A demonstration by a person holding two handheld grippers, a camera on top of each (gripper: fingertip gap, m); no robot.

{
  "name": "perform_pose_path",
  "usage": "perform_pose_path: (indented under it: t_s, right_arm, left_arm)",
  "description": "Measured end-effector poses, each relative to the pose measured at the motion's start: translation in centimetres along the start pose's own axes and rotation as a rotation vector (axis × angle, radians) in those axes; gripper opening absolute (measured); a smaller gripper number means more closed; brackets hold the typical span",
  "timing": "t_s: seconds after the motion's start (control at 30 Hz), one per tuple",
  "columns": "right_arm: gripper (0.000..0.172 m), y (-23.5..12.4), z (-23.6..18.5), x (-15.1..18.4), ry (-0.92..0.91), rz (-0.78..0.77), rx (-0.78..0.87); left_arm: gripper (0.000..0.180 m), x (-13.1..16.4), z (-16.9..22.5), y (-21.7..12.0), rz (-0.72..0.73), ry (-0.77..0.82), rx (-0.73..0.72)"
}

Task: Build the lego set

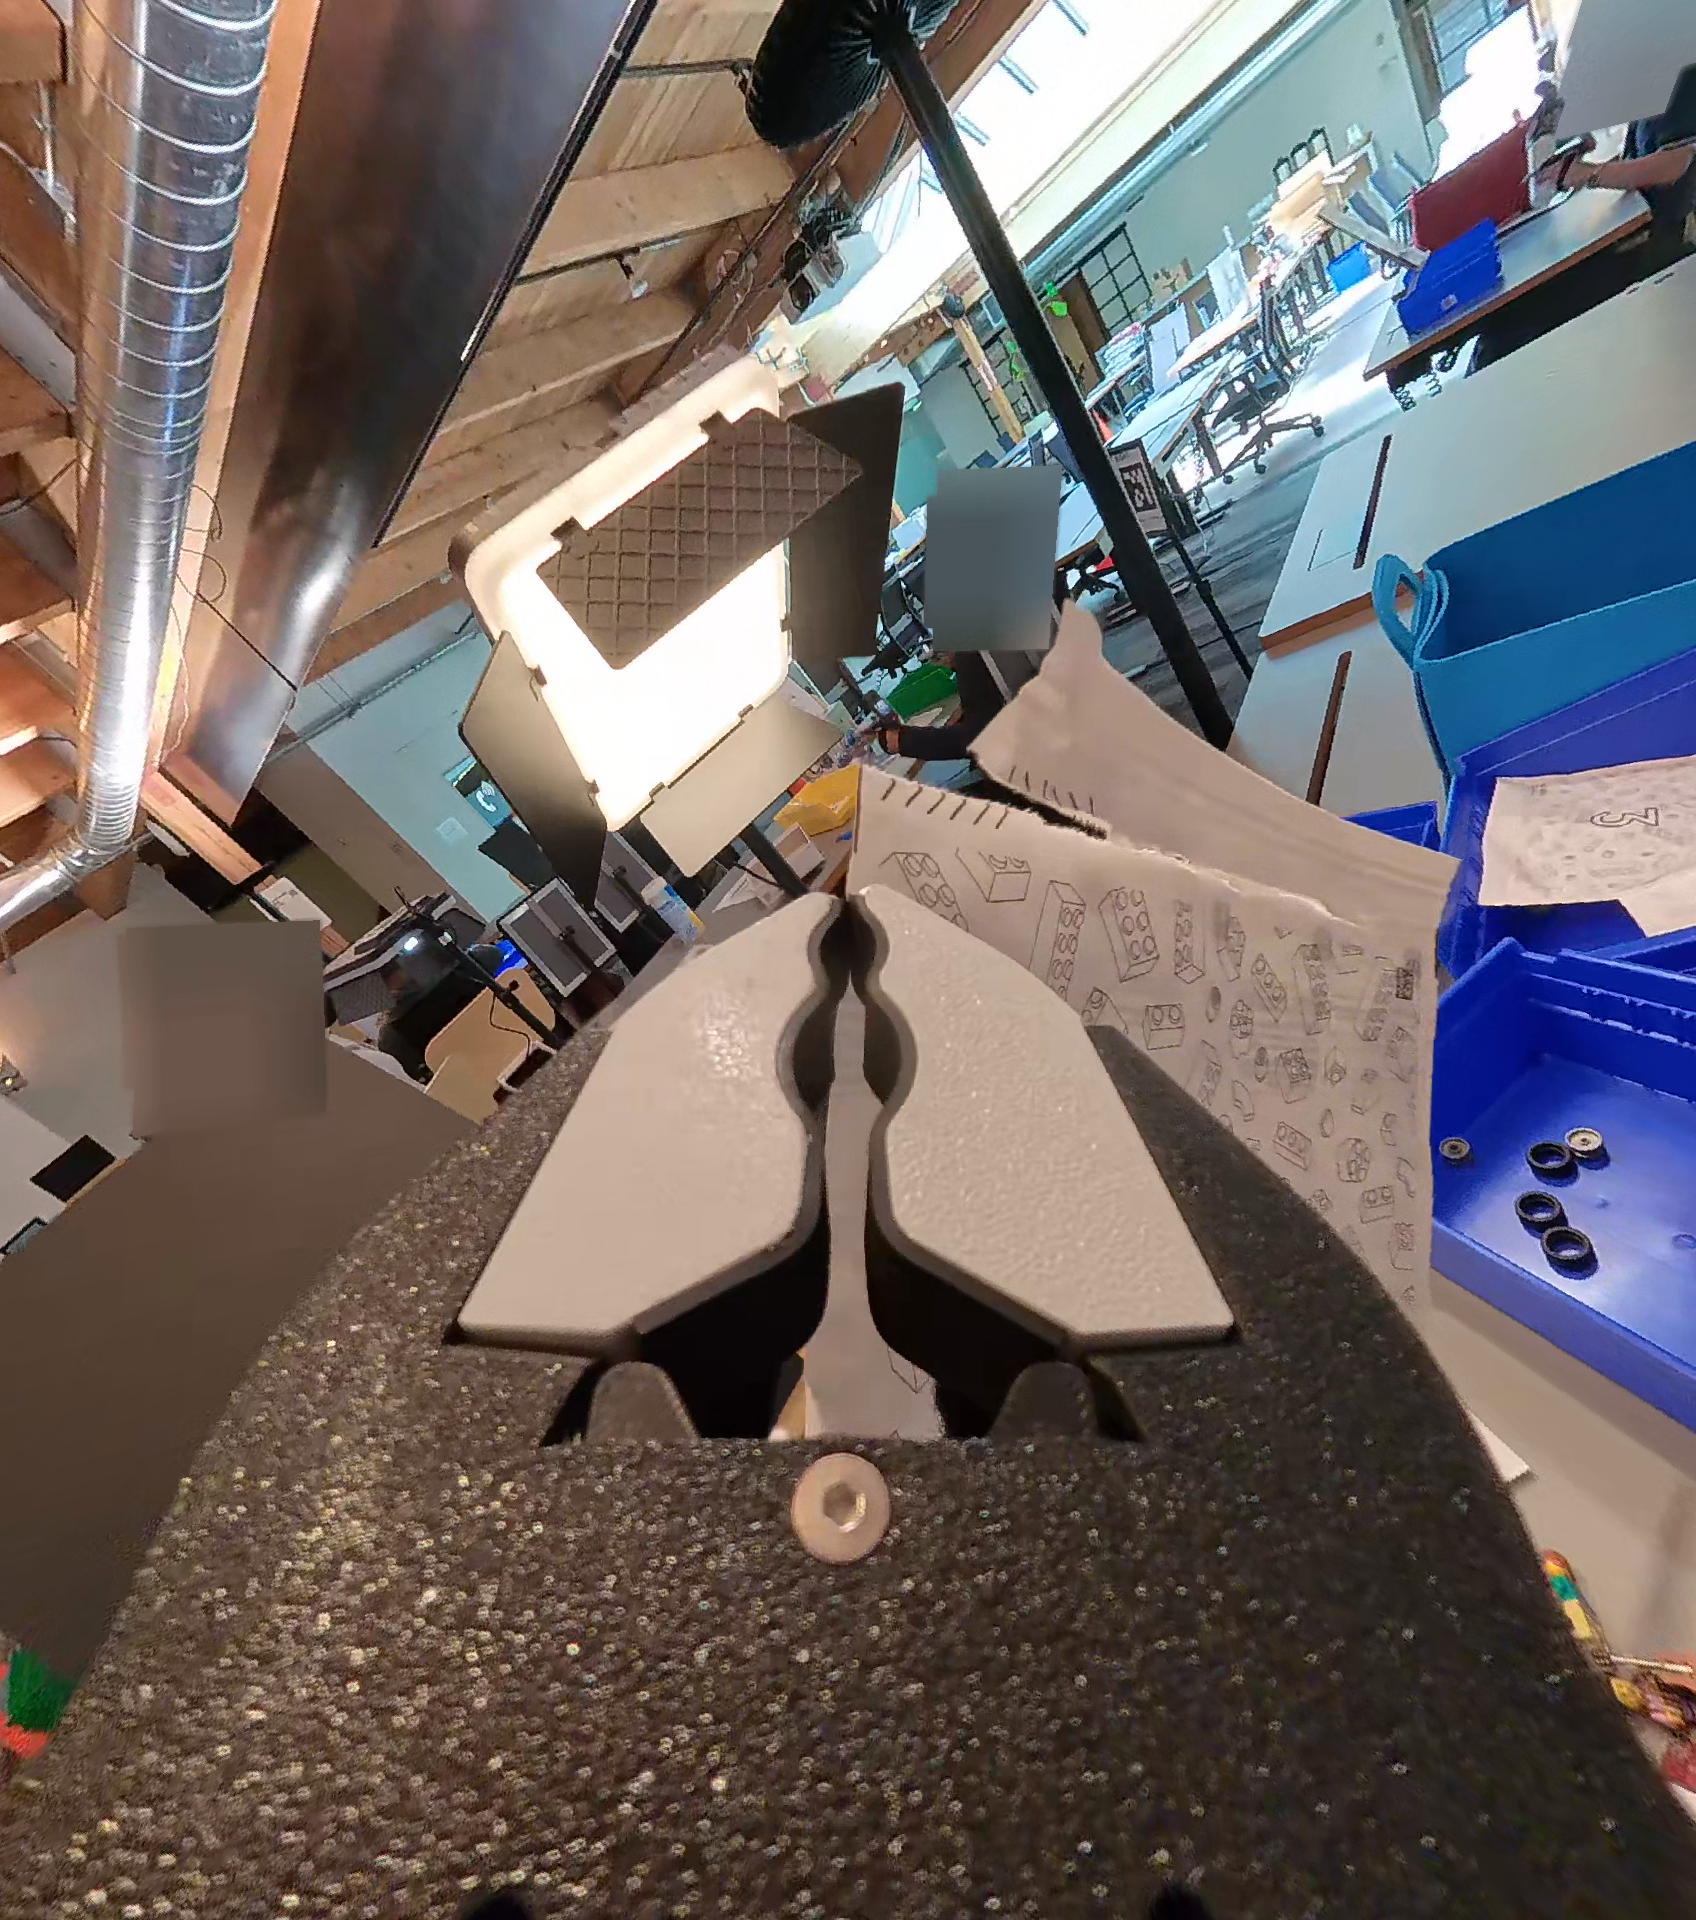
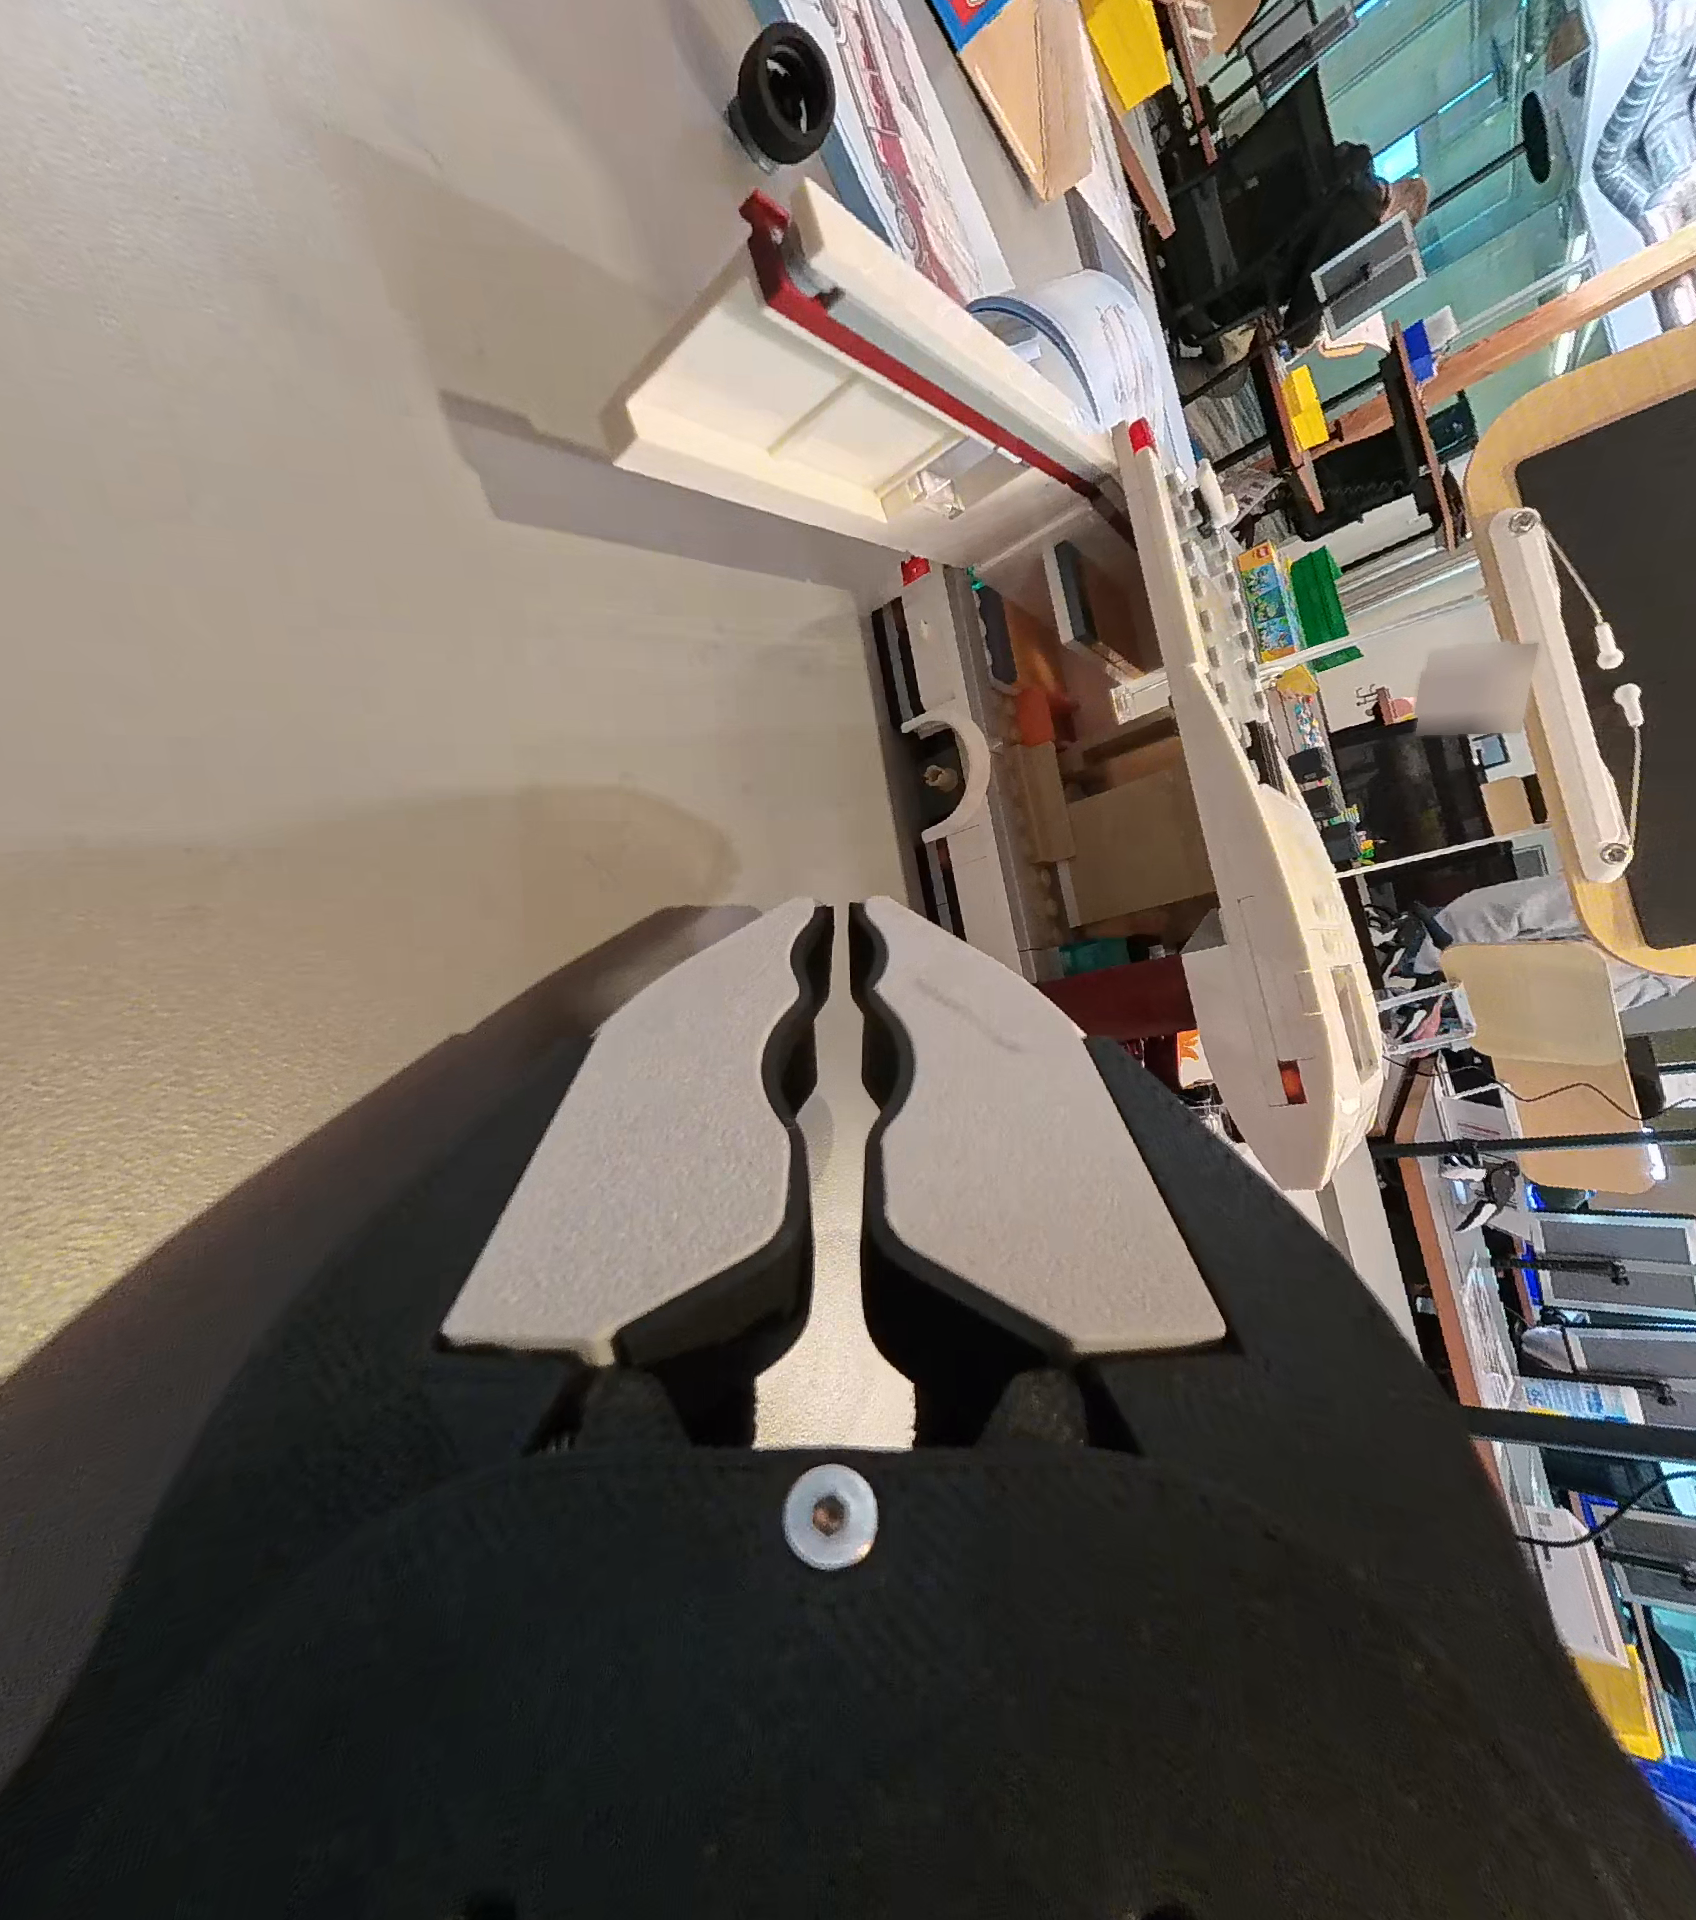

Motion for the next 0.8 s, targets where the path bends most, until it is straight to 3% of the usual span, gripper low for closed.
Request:
perform_pose_path:
  t_s: [0.03, 0.2, 0.4, 0.57, 0.7, 0.8]
  right_arm:
    - [0.003, 0.0, 0.0, 0.0, 0.0, 0.0, 0.0]
    - [0.003, 0.0, 0.0, 0.0, 0.0, 0.0, 0.001]
    - [0.003, 0.0, 0.0, 0.0, -0.001, 0.001, 0.0]
    - [0.003, 0.0, 0.0, 0.0, 0.002, 0.0, -0.001]
    - [0.003, 0.0, 0.1, 0.1, 0.006, -0.003, -0.004]
    - [0.002, 0.0, 0.1, 0.1, 0.012, -0.009, -0.003]
  left_arm:
    - [0.0, 0.5, 0.1, 0.1, -0.015, -0.008, 0.001]
    - [0.0, 6.8, 1.4, 0.8, -0.152, -0.125, -0.012]
    - [0.0, 20.6, 3.6, 1.9, -0.341, -0.456, -0.071]
    - [0.0, 32.0, 6.6, 1.7, -0.517, -0.602, -0.169]
    - [0.0, 38.9, 8.8, 1.0, -0.65, -0.65, -0.235]
    - [0.001, 41.8, 10.5, 0.7, -0.755, -0.612, -0.21]
Point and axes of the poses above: each gripper's, where its closed fingertips meet, y out along the fingers, x out of its underside, z = x × y across the jaws, the point moved 4 cm from there along -y, back along the fingers, and after that the axes turned 14 degrees about y, right-handed, at the moved point
